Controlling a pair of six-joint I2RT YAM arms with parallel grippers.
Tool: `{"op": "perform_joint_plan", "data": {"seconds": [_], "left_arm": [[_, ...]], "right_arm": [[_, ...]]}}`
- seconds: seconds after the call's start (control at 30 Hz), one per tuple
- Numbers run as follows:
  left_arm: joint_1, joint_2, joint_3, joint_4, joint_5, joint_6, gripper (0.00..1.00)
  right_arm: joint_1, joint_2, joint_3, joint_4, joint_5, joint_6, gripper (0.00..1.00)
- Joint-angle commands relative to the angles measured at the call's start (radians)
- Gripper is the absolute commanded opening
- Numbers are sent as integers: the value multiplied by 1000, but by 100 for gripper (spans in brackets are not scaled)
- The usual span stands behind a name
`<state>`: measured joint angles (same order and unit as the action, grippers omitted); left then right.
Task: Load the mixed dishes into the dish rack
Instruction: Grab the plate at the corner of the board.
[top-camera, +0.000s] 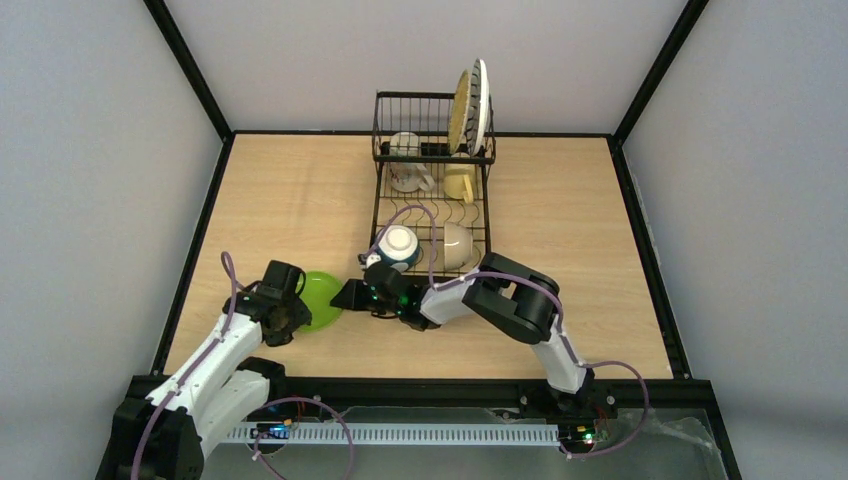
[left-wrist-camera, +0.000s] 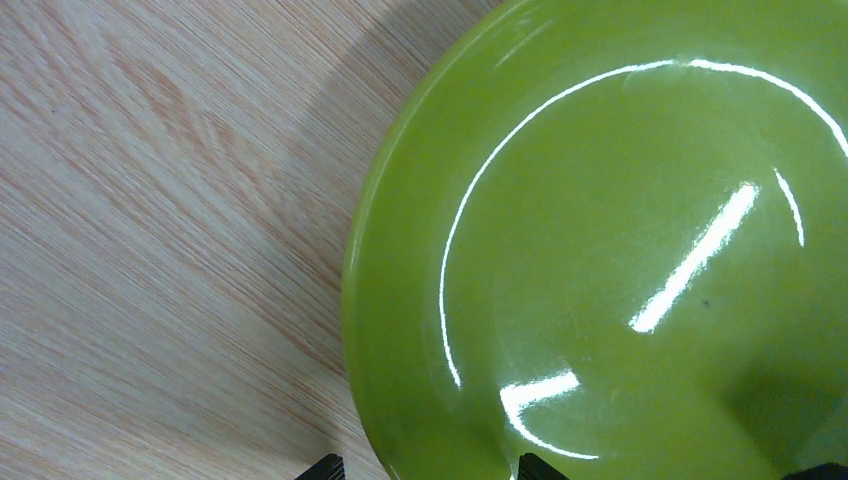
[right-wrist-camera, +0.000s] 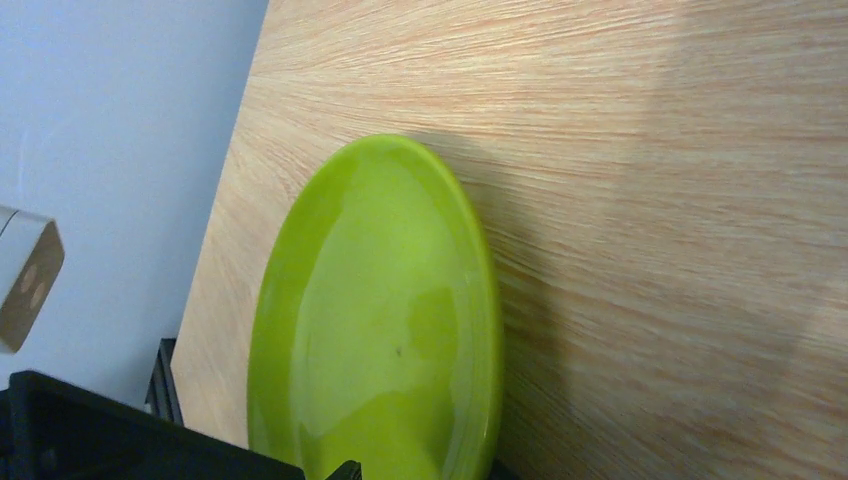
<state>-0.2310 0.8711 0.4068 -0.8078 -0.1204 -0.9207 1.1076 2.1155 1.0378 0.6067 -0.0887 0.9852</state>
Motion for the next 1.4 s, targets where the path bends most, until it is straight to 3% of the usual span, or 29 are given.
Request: {"op": "perform_joint_plan", "data": {"seconds": [0.0, 0.07, 0.37, 0.77, 1.37], "left_arm": [[-7, -4, -9, -10, -9, 0, 99], [-7, -6, -10, -10, -9, 0, 99], [-8, -14, -8, -14, -10, -1, 99], [-8, -80, 71, -81, -11, -19, 99], [-8, -183, 265, -189, 12, -56, 99]], "right_arm": [[19, 73, 23, -244, 52, 16, 60], [18, 81, 41, -296, 71, 29, 44], [18, 91, 65, -386, 87, 39, 1], [30, -35, 48, -457, 195, -47, 0], [77, -313, 137, -675, 470, -327, 0]]}}
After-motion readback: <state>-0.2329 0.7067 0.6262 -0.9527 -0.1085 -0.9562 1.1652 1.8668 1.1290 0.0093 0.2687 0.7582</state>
